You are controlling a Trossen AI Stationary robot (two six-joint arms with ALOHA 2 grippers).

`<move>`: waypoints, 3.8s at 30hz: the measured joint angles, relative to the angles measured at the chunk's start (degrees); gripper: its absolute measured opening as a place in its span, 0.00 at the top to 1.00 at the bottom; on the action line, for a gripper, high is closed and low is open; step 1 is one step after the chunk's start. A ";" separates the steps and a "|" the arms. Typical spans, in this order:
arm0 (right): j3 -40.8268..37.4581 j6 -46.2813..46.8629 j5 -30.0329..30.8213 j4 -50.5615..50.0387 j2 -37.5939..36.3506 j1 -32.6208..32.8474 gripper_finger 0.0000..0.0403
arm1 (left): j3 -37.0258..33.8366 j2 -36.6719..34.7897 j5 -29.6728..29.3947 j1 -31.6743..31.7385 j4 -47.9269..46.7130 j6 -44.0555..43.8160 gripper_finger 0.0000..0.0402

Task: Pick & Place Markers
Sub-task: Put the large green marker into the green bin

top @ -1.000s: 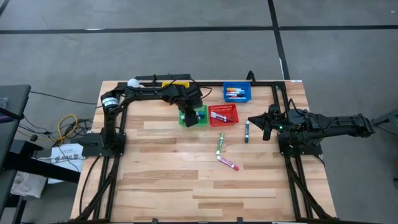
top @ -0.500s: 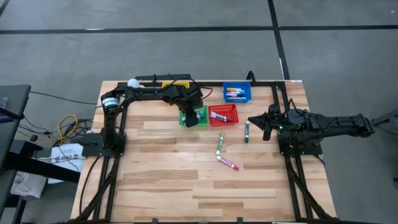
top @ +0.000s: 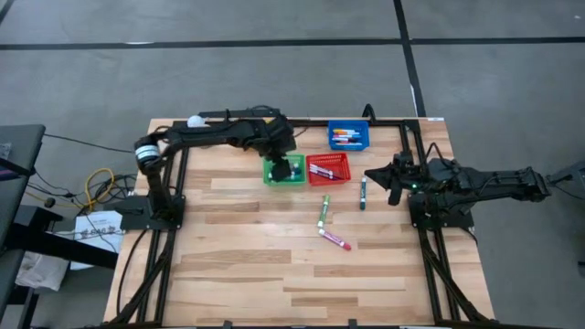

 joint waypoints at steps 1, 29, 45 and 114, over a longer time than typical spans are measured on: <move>0.01 0.12 -0.54 0.40 0.00 0.01 0.99 | 0.00 -1.36 -0.01 0.00 0.01 -0.77 0.46; 34.64 20.28 -16.05 -53.14 32.90 0.05 0.69 | 0.09 -22.22 -6.50 5.42 1.66 -2.92 0.46; 34.73 36.29 -17.71 -56.91 48.56 -1.93 0.63 | 0.09 -22.26 -6.50 9.20 1.97 -2.92 0.46; 14.44 39.02 -20.47 -41.25 44.50 -10.22 0.86 | 0.09 -22.26 -3.96 9.38 5.38 -4.31 0.46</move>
